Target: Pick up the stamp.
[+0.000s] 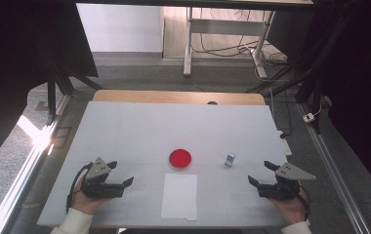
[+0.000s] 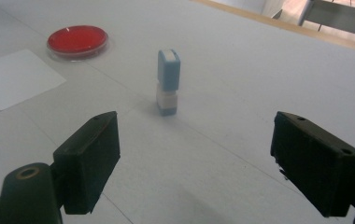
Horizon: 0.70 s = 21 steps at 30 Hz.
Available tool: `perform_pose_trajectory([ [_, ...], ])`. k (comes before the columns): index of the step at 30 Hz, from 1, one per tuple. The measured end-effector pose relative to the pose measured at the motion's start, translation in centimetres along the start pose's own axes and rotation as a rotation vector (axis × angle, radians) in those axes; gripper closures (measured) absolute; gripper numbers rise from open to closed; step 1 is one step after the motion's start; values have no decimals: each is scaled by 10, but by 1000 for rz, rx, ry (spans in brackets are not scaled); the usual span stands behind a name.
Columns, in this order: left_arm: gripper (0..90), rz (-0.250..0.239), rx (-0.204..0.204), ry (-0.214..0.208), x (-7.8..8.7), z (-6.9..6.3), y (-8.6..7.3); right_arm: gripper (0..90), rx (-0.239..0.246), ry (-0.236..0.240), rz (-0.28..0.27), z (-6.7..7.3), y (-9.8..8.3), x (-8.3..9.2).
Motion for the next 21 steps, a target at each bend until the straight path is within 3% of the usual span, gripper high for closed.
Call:
perform_pose_trajectory([
  [10,173,-8,-1,8,1,1,2,156,24,4,16,4,-3,-5],
  [21,172,5,15,5,-1,3,1,152,14,22,9,7,-3,-4],
])
Point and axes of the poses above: each handheld gripper's, and its own axes: x roughly backward along the jaws, y roughly out of its top, z roughly to its left, the point moved 10 cm from there along -x, roughly forward along the jaws, and after that the axes turned 8 degrees about y, right-handed, at the moved point
